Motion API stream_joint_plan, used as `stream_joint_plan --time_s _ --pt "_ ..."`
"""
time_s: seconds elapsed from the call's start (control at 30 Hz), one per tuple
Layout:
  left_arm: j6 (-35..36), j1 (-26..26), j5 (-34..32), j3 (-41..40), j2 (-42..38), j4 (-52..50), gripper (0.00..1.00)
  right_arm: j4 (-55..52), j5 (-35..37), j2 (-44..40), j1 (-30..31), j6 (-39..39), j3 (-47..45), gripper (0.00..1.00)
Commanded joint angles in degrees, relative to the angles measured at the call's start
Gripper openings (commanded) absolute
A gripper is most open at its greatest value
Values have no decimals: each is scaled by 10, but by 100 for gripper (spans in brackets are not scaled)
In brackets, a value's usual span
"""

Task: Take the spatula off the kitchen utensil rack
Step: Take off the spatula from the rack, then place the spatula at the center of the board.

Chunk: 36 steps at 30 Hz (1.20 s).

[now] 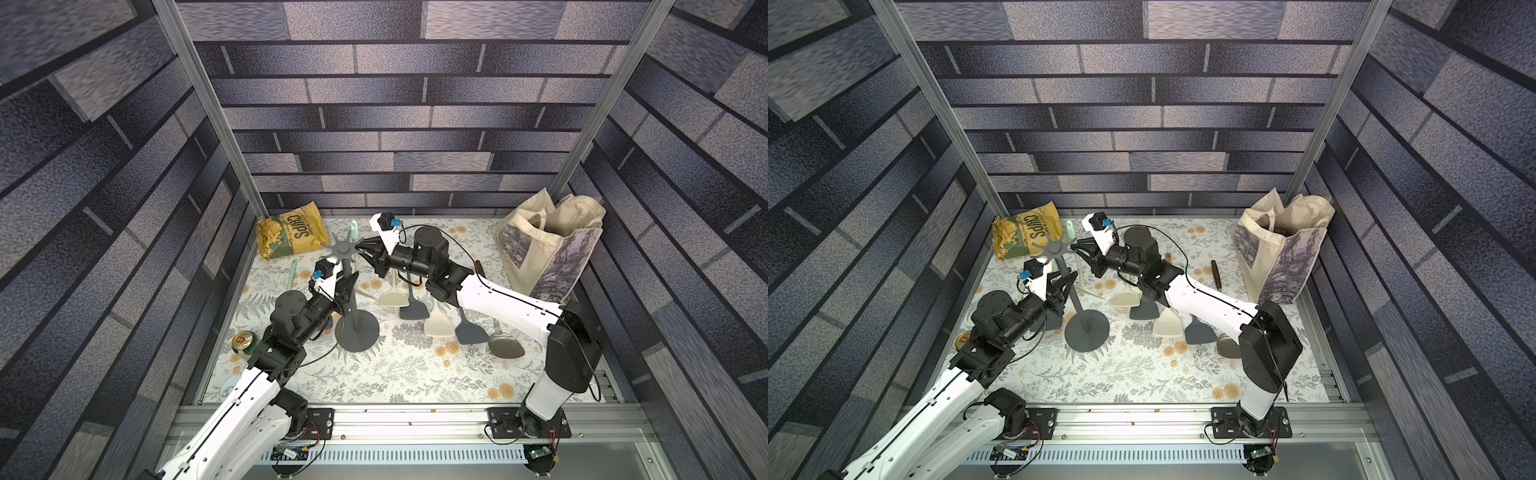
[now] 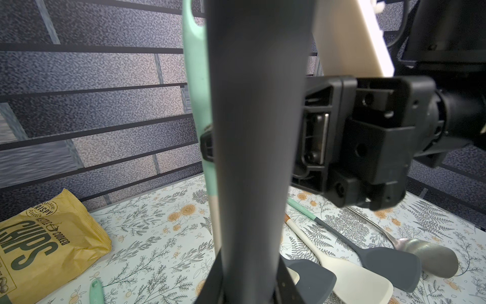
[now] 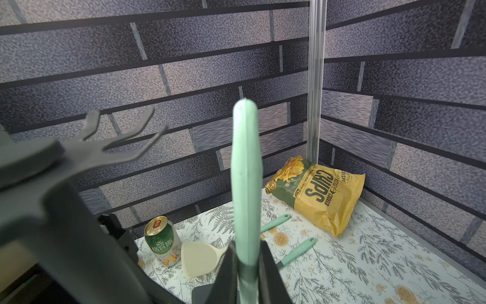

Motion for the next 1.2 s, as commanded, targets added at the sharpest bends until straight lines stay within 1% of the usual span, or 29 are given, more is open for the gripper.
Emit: stream_joint_plan --time_s 0.0,0.13,0.37,0.57,0.67,0.73,0.83,0.97,1.17 --pt "23 1 2 -10 -7 -55 10 -7 38 -18 -3 -18 14 2" --pt "23 1 2 -11 -7 -54 10 -33 70 -13 -3 -24 29 0" --pt "25 1 2 -9 -7 -61 10 -37 136 2 -4 -10 45 0" --pt "26 1 2 -7 -8 -62 10 -108 176 35 -7 10 113 0" --pt "27 1 1 -6 -8 -64 11 -145 195 51 -18 37 147 0" --pt "28 1 1 -6 -10 -64 11 -184 189 67 -32 65 181 0" --pt "28 1 0 -6 -11 -66 12 -278 155 109 -58 114 266 0" --pt "28 1 1 -6 -10 -65 12 -383 89 175 -90 175 379 0" --pt "26 0 2 -7 -10 -65 12 -576 29 314 -105 187 607 0"
